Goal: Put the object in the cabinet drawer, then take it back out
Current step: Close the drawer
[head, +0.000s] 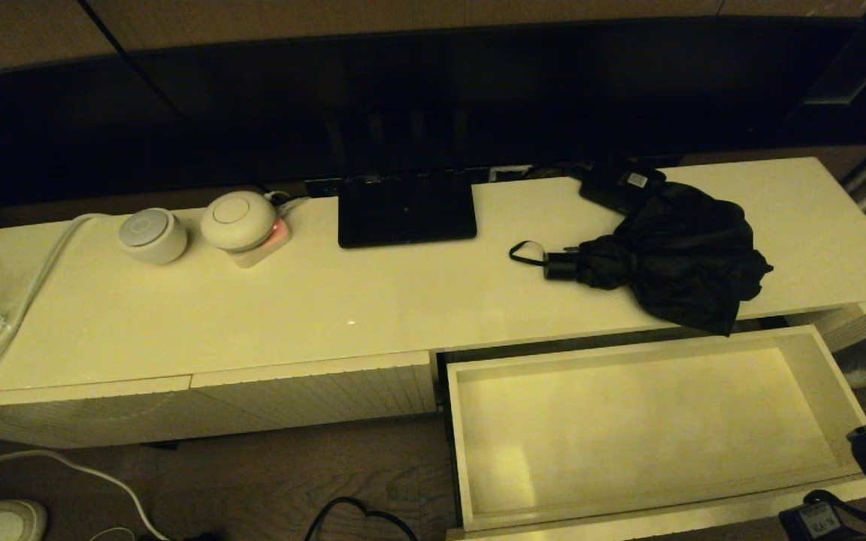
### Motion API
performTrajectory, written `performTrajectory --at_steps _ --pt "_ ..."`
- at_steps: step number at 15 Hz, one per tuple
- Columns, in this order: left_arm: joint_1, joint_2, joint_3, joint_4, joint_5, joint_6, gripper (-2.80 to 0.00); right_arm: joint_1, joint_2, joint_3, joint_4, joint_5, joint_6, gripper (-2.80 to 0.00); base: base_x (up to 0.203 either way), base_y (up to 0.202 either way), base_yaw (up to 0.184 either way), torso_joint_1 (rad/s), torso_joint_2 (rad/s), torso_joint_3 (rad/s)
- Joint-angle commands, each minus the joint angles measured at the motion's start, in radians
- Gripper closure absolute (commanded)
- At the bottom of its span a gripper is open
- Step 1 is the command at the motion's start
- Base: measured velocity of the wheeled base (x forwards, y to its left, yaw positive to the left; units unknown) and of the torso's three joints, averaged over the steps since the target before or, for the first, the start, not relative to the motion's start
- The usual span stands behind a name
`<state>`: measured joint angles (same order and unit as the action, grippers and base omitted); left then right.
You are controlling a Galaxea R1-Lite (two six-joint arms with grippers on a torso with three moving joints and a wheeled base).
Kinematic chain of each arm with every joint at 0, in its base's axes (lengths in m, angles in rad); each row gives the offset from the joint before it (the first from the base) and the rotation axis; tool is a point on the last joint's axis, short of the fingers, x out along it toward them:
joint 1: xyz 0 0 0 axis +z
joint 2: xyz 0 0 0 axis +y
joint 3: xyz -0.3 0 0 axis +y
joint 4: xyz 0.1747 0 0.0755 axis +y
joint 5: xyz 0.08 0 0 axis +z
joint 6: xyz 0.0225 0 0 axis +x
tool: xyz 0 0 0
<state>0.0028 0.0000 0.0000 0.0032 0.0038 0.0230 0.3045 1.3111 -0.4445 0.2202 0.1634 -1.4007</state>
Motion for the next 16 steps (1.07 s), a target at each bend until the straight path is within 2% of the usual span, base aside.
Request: performTrajectory --at_steps 1,4,11,16 --pt "0.000 0.000 0.003 0.000 0.001 0.000 0.00 0.002 0.069 0.003 0.001 0.008 -0.008 0.00 0.000 0.000 0.000 0.000 0.00 0.000" --pt "0.000 0.000 0.003 0.000 0.001 0.000 0.00 0.009 0.126 0.014 -0.034 0.007 -0.010 0.00 0.000 0.000 0.000 0.000 0.00 0.000" --pt "0.000 0.000 0.003 0.000 0.001 0.000 0.00 0.008 0.304 0.064 -0.351 -0.014 -0.012 0.00 0.000 0.000 0.000 0.000 0.00 0.000" --pt "0.000 0.000 0.003 0.000 0.001 0.000 0.00 0.007 0.303 0.015 -0.385 -0.075 -0.012 0.00 0.000 0.000 0.000 0.000 0.00 0.000"
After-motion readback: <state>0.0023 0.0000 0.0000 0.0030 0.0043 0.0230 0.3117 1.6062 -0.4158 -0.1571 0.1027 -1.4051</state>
